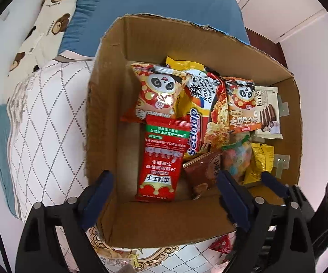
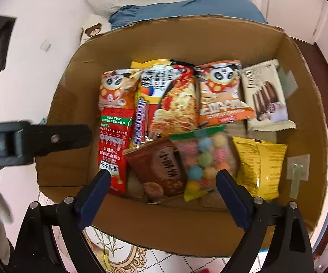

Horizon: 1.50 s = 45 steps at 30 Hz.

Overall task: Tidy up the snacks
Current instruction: 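Carry both packs into the box and open both tools to release them, then lift both tools away from the box toward the remaining snacks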

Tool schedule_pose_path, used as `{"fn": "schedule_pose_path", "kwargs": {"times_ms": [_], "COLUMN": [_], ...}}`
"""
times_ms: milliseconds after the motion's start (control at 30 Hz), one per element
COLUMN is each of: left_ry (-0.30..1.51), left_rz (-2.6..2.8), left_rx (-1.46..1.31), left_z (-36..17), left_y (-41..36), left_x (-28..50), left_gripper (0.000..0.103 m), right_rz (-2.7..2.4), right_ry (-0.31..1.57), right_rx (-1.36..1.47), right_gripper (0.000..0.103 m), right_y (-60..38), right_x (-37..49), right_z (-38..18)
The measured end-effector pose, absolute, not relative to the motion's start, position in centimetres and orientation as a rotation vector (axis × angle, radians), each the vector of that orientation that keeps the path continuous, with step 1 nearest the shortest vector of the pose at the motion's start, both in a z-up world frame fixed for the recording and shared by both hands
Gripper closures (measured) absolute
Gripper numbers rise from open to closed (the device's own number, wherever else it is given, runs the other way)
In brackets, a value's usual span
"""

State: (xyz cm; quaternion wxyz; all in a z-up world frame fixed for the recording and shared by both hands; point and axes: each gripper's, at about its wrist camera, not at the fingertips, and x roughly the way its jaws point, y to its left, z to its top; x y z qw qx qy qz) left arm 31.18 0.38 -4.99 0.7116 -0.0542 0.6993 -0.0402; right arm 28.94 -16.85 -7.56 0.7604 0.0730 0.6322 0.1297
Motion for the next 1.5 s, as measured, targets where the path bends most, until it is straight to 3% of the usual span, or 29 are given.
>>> {"fn": "schedule_pose_path", "kwargs": {"times_ms": [467,833,1167,1500], "left_ry": [1.377,1.098,0.967,1.019], "left_rz": [-0.073,-0.066,-0.093,-0.060], "left_rx": [-0.058,0.004,-0.002,-0.053], "left_z": [-3.2,2.4,5.3,3.4], "left_y": [0.1,-1.1,-1.9,0.1], "left_x": [26.3,20.4,14.1,8.7], "left_gripper": [0.010,0.010,0.010,0.010], "right_rz": [0.141,0.102,0.109,0.175], "right_ry": [1.274,1.100,0.961,0.978], "right_rx": [0.053,0.018,0.029,0.104], "right_gripper": [0.007,0.007,0.007,0.007], "right_y": [-19.9,-21.5,-22.6,-24.0], "right_x": [25.9,21.1,14.9,9.7], "right_z": [-4.3,0.5,5.8,6.8]}}
